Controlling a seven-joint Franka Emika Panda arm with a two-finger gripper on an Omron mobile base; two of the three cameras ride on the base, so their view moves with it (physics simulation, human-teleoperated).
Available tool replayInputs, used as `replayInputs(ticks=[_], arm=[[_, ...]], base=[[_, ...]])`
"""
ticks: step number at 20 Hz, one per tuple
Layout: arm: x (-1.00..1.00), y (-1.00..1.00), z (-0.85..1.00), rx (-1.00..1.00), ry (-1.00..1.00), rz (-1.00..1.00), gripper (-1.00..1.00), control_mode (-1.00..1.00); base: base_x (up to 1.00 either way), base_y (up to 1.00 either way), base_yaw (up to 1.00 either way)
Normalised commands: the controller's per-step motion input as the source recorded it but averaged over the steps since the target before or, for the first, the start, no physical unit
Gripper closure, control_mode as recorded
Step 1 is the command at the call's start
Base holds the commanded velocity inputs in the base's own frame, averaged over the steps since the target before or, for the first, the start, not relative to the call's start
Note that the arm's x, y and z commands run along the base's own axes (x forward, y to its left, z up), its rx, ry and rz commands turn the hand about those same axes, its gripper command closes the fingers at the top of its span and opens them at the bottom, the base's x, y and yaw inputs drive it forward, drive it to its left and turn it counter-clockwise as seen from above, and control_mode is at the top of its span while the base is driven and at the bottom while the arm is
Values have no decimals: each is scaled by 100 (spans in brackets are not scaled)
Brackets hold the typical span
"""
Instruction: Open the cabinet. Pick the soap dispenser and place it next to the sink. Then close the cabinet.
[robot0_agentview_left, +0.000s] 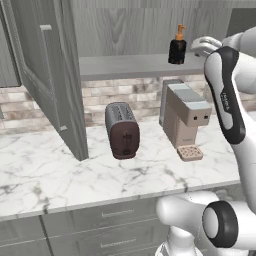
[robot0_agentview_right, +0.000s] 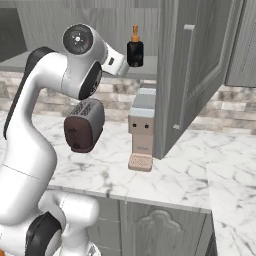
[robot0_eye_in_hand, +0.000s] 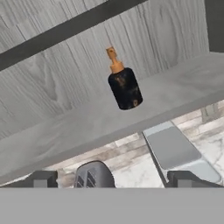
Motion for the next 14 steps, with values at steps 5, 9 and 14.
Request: replayInputs(ticks=[5,9,14], arm=[[40,0,2,-11,1,8,-100,-100],[37,0,1,-9,0,9,-100,-100],[34,0,1,-12,0,3,-100,-100]], base=[[0,0,0],[0,0,0],[0,0,0]])
